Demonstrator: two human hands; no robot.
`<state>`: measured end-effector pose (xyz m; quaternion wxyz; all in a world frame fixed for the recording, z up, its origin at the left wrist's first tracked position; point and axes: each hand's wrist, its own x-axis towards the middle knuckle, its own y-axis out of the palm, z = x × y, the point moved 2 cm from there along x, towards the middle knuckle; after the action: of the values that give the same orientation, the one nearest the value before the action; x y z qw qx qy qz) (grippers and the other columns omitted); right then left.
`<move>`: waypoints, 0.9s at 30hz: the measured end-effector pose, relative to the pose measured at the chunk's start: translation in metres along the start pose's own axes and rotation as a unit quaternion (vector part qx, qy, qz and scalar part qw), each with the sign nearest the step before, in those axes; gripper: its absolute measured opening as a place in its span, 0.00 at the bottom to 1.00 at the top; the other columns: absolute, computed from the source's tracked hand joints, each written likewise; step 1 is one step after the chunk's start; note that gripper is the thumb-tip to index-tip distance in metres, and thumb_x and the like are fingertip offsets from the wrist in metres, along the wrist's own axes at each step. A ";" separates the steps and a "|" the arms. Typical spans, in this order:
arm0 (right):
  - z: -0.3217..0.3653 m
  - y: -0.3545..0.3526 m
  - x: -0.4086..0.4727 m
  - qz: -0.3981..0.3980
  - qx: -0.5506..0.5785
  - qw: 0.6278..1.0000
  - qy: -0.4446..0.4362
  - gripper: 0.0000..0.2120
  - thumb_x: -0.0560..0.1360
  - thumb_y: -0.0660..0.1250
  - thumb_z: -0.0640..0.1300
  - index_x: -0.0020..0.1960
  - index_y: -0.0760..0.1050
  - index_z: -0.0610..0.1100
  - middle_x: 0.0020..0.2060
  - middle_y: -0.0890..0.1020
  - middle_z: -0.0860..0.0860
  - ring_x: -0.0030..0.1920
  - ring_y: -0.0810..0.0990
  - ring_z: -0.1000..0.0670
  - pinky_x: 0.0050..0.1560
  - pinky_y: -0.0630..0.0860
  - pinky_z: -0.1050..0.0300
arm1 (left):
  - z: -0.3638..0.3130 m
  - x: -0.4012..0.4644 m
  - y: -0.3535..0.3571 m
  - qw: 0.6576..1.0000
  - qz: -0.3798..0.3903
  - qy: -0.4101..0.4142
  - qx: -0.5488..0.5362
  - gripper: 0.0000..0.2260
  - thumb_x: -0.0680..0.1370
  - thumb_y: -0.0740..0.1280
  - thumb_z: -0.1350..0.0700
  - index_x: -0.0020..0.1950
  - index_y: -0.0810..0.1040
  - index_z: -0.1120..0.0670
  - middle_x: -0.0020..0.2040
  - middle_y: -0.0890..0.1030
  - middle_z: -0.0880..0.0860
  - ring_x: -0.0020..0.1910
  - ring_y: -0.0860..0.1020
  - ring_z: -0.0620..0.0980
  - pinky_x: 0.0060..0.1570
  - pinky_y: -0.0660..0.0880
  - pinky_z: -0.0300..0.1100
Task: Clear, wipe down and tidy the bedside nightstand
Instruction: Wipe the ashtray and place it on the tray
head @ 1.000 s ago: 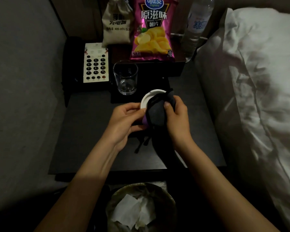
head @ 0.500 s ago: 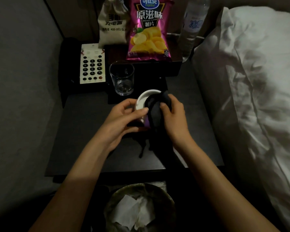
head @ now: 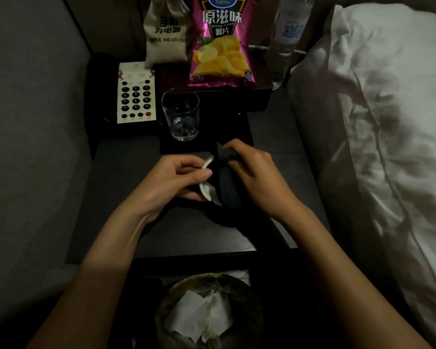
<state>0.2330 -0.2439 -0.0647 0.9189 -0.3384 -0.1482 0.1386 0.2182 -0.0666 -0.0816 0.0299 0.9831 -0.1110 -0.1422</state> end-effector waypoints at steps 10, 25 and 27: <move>-0.003 0.012 0.002 -0.196 0.212 0.947 0.141 0.06 0.81 0.57 0.34 0.50 0.73 0.38 0.38 0.76 0.52 0.40 0.74 0.56 0.44 0.71 0.57 | 0.004 0.003 0.016 0.987 -0.030 0.039 -0.156 0.12 0.71 0.70 0.56 0.52 0.79 0.58 0.43 0.84 0.53 0.41 0.83 0.46 0.40 0.80 0.39; -0.005 -0.006 0.003 -0.152 0.117 0.975 0.115 0.06 0.80 0.59 0.34 0.49 0.74 0.40 0.38 0.78 0.51 0.42 0.76 0.53 0.46 0.73 0.53 | 0.006 0.004 0.017 0.998 -0.018 0.022 -0.050 0.17 0.70 0.73 0.54 0.56 0.80 0.59 0.52 0.83 0.59 0.49 0.83 0.53 0.48 0.81 0.48; -0.005 -0.013 0.002 -0.113 0.052 0.990 0.066 0.05 0.80 0.60 0.35 0.50 0.74 0.41 0.38 0.79 0.50 0.41 0.78 0.51 0.43 0.73 0.54 | 0.005 0.004 0.013 0.999 -0.015 0.018 -0.040 0.16 0.71 0.72 0.53 0.55 0.81 0.57 0.50 0.83 0.58 0.49 0.83 0.52 0.50 0.81 0.50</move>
<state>0.2388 -0.2555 -0.0595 0.9529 -0.2794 -0.1167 0.0190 0.2174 -0.0805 -0.0863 0.0694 0.9851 -0.0900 -0.1293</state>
